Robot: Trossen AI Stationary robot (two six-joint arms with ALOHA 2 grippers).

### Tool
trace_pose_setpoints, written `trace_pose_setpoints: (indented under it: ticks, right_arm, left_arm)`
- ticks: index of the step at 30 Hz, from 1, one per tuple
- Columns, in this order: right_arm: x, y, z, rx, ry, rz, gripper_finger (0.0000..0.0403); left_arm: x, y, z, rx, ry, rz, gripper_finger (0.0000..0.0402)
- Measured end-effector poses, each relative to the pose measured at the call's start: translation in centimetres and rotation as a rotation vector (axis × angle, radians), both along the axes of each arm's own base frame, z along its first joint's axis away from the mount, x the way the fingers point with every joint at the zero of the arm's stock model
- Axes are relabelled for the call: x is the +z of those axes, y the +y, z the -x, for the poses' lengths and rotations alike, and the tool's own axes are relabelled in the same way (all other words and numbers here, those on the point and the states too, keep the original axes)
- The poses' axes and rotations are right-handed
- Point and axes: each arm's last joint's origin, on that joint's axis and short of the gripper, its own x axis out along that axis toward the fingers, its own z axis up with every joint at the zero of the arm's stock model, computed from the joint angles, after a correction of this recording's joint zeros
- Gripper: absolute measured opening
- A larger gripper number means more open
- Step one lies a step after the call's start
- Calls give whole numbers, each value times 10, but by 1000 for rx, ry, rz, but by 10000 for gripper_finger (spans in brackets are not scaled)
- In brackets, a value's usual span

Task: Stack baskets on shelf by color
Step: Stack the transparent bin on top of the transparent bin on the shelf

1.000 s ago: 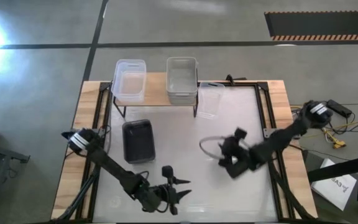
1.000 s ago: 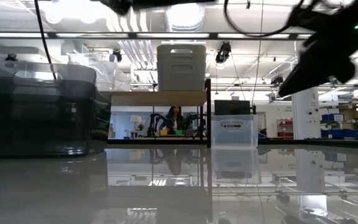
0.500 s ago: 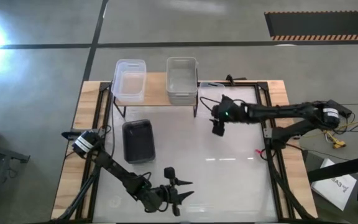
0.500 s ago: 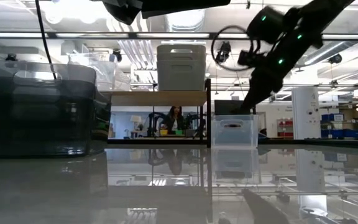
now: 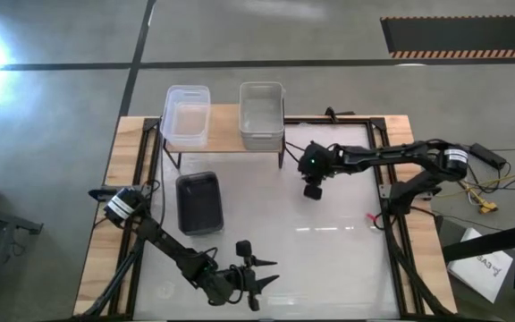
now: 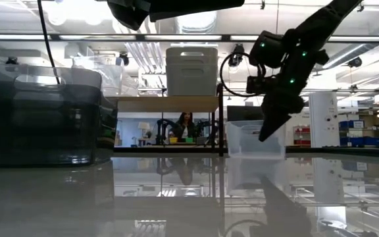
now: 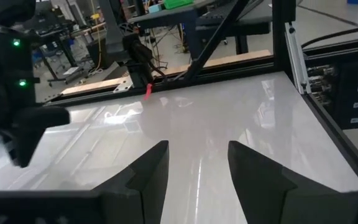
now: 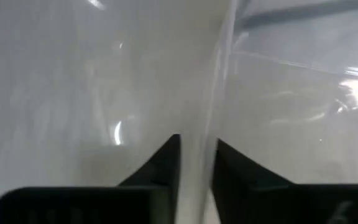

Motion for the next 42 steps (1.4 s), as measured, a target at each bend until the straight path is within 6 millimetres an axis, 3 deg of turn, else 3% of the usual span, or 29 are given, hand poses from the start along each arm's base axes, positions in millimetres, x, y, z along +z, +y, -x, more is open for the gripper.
trace_pose_setpoints:
  ticks: [3, 7, 17, 21, 28, 34, 37, 42]
  right_arm:
    - [2, 13, 5, 10, 50, -33, 25]
    - [8, 46, 11, 50, 91, -83, 13]
    - [-1, 194, 14, 353, -85, -145, 12]
    - [-9, 238, 5, 419, -217, -129, 12]
    - [-19, 274, -51, 455, -272, -79, 12]
    - [-22, 295, -107, 516, -316, -2, 21]
    - [-22, 299, -125, 527, -288, 23, 47]
    - [-13, 301, -144, 549, -287, 56, 115]
  left_arm:
    - [0, 0, 0, 0, 0, 0, 151]
    - [1, 0, 0, -1, -2, 2, 151]
    - [2, 0, 0, -1, -2, 1, 151]
    - [23, -6, 9, -24, -35, 28, 151]
    - [66, -6, 39, -58, 10, 18, 151]
    - [75, -8, 73, -39, 124, 64, 151]
    - [80, -13, 91, -49, 149, 135, 150]
    - [79, -19, 101, -45, 140, 161, 150]
